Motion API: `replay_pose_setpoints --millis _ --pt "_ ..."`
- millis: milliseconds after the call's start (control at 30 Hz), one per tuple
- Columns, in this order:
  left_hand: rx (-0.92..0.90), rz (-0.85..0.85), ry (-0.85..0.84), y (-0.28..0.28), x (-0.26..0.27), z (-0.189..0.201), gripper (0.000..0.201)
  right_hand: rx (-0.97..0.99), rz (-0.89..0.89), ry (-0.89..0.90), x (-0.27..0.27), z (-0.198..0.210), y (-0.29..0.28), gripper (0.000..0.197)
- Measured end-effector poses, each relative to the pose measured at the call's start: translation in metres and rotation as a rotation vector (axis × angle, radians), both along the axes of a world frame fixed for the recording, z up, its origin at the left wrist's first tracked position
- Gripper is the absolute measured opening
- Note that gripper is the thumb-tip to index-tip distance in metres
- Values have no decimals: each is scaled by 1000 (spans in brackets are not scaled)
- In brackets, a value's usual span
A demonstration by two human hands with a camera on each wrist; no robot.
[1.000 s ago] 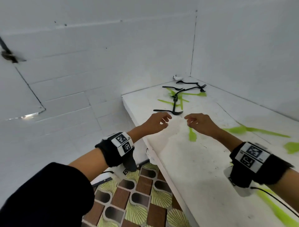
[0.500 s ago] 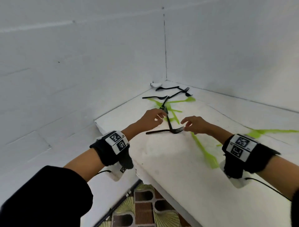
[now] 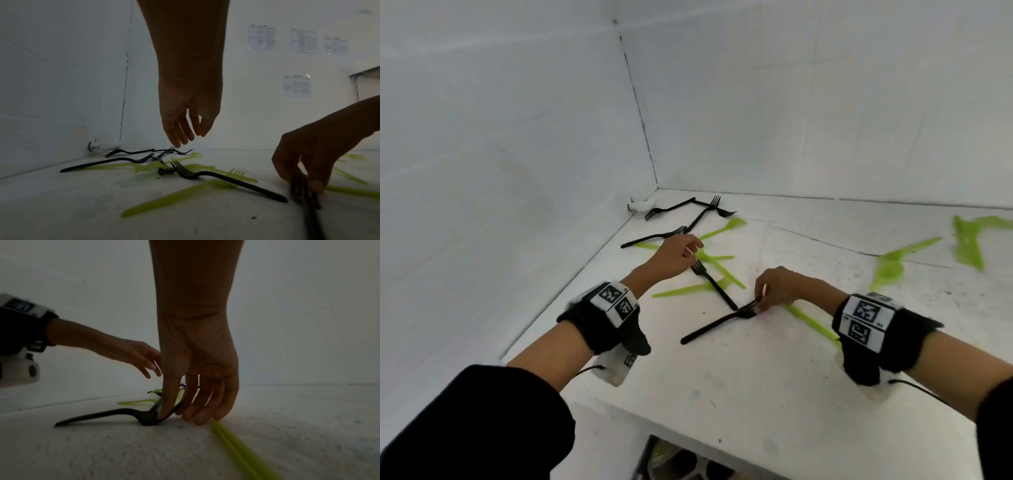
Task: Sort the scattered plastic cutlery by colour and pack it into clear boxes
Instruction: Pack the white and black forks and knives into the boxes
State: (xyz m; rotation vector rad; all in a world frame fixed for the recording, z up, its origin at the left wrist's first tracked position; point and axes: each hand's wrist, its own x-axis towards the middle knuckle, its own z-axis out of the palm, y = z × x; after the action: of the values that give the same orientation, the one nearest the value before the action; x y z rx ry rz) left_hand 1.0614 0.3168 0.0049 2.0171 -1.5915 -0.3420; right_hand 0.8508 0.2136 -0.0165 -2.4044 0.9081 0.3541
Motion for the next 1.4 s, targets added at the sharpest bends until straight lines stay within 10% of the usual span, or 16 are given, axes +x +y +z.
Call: replay_pose_setpoints --millis 500,1133,1400 --pt "229 19 -152 -43 37 -38 31 480 -362 -703 0 51 -38 6" --pt "-138 36 875 -27 144 36 16 693 -716 -1019 138 47 -45 10" --pt "-264 -31 755 -62 179 52 20 -218 82 -373 184 0 -49 15"
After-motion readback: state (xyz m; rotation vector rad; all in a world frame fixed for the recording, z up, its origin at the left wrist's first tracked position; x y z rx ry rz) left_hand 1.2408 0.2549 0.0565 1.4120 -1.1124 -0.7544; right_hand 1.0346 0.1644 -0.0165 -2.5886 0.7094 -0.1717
